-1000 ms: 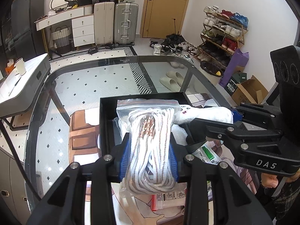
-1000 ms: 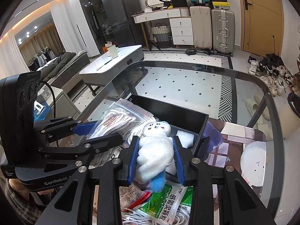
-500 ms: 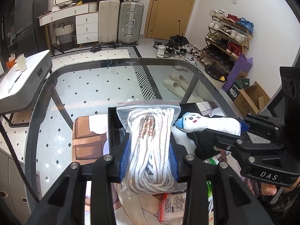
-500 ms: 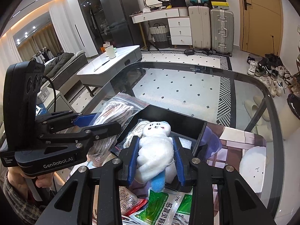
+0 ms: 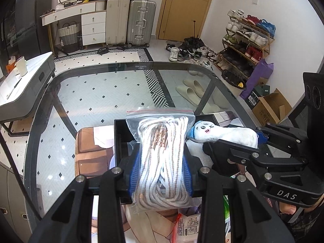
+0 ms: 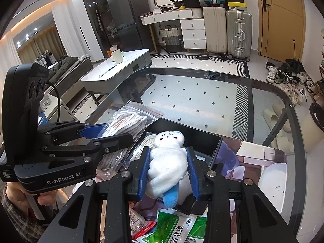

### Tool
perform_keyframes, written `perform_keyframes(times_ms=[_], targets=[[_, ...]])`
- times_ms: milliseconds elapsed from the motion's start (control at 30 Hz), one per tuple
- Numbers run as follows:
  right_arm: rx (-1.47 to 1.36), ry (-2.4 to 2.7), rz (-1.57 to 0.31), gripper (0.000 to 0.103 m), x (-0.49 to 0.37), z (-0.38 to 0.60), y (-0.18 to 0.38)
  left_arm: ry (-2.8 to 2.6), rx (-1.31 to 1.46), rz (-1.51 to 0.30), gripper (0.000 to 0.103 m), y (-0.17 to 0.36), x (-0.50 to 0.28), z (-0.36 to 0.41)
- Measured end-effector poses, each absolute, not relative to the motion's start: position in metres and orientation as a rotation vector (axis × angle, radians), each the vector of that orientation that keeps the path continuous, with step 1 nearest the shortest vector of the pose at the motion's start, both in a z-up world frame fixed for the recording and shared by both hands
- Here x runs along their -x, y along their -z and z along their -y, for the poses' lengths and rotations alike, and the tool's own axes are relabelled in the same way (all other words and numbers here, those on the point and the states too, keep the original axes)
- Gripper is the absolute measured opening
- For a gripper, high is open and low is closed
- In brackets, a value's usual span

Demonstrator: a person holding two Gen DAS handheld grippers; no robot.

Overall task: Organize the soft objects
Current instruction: 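Carry the plush toy with right tool while left tool carries the rope bag over the box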

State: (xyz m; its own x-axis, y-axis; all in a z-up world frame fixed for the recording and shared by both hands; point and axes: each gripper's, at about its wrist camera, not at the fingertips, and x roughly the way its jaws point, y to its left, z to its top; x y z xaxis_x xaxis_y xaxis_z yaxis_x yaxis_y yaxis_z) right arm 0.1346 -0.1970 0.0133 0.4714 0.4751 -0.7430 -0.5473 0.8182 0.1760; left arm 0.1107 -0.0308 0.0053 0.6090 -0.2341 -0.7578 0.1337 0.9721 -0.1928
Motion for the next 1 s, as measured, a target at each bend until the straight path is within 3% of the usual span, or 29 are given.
perform_keyframes(times_ms=[1000], targets=[[0.131,-0.609,-0.921,0.035,-0.157,0.185,0.012,0.184,0.091,-0.931,0.035,0.016,-0.137,0.041]])
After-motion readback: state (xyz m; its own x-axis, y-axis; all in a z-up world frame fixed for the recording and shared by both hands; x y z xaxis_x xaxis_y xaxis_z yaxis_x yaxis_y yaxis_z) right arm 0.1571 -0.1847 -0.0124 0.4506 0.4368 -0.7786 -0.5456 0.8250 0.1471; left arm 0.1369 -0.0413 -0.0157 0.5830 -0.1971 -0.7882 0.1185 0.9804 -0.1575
